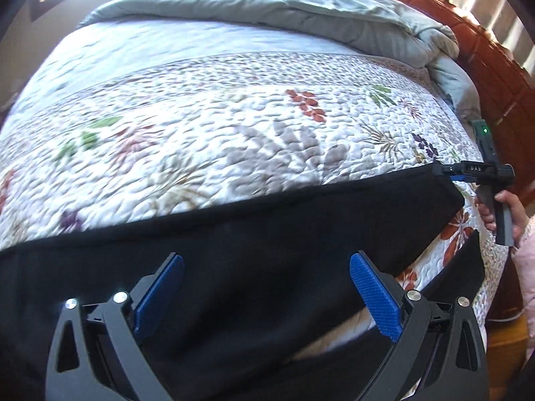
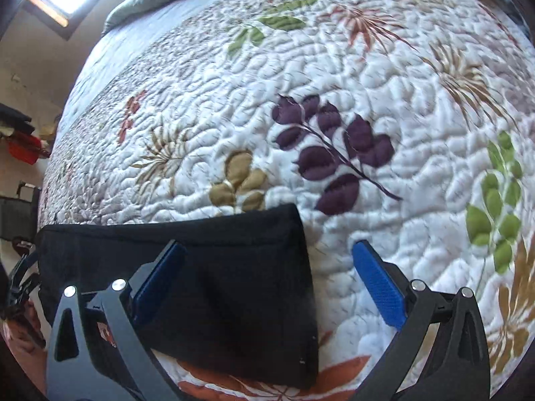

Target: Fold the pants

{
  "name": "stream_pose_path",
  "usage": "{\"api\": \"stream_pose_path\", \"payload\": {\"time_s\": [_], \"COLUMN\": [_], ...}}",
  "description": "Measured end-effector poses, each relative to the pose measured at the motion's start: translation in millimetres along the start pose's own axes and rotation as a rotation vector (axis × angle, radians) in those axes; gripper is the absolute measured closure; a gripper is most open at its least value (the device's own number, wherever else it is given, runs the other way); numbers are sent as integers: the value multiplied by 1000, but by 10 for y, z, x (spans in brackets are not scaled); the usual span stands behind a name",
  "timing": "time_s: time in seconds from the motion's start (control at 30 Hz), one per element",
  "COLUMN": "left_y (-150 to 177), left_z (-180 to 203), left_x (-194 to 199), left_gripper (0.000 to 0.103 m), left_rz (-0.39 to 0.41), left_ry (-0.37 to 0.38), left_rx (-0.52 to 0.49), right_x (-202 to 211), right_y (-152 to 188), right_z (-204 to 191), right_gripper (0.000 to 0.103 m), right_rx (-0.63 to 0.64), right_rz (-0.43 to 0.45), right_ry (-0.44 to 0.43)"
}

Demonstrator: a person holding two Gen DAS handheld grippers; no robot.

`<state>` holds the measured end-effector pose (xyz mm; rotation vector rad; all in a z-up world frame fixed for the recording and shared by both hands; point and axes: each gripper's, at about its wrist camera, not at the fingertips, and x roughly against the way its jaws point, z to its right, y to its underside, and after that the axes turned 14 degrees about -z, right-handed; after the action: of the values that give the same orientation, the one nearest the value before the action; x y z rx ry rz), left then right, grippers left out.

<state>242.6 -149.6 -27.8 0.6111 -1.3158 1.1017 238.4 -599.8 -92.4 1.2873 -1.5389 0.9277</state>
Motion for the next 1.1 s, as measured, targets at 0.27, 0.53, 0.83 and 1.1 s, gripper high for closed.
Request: {"api": "stream_pose_path", "payload": {"time_s": [0.27, 0.53, 0.83, 1.1], "left_y": [-460, -878, -849, -691], "left_z": [-29, 128, 376, 224], "left_x": [-367, -589, -845, -766], "left_gripper": [4, 4, 4, 93], "left_rz": [-65, -94, -245, -245], "left_ry": [84, 183, 358, 278], "left_rx": [-71, -265, -448, -410], "right_x": [242, 910, 1212, 1241], "right_y": [137, 387, 570, 631], "right_z": [-30, -234, -329, -313], "right_gripper": [97, 97, 97, 97], "right_rx": [133, 306, 375, 356], "right_rz": [25, 189, 265, 298], "right_ry": [-36, -97, -110, -121]}}
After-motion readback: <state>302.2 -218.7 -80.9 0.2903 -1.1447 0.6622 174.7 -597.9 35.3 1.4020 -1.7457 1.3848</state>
